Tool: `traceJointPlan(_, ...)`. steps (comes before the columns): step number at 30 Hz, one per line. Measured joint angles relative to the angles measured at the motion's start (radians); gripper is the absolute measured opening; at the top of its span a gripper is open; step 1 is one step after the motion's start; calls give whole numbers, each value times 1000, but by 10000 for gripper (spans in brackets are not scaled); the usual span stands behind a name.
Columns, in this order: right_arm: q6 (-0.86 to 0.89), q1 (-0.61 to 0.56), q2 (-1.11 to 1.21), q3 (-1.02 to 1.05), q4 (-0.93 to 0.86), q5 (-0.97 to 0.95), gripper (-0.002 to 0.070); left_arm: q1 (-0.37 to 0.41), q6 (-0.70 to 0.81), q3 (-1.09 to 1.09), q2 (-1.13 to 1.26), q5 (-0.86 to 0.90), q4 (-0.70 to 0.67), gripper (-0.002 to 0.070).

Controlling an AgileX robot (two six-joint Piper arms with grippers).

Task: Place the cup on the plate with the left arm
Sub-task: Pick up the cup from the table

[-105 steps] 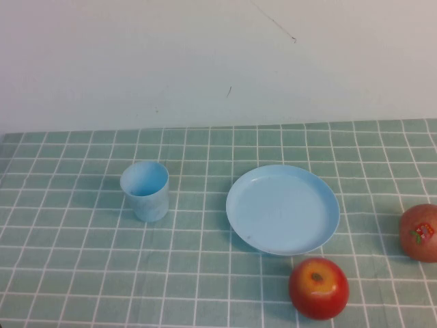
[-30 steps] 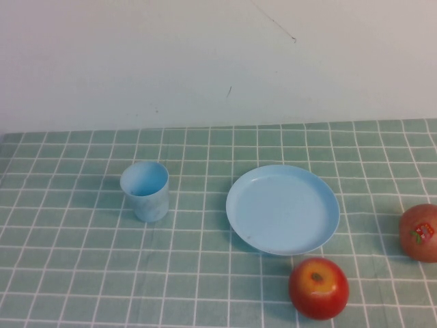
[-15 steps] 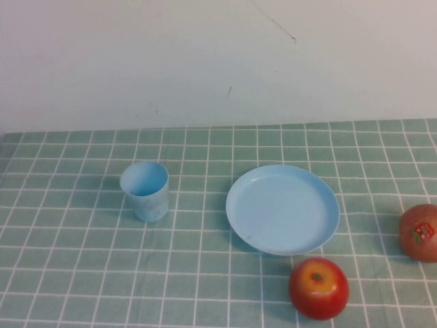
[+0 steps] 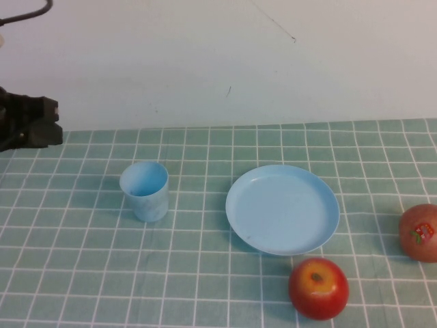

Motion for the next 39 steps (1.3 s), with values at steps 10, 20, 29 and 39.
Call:
traceJointPlan(10,0,0,0,0,0,0,-2,-75,-1,-168,245,48,58,417)
traceJointPlan(20,0,0,0,0,0,0,-2,-230,-126,-271,439,52,300,425)
traceJointPlan(29,0,0,0,0,0,0,-2,-237,-157,-353,613,36,337,425)
traceJointPlan(39,0,0,0,0,0,0,-2,-239,-229,-372,717,-24,325,80)
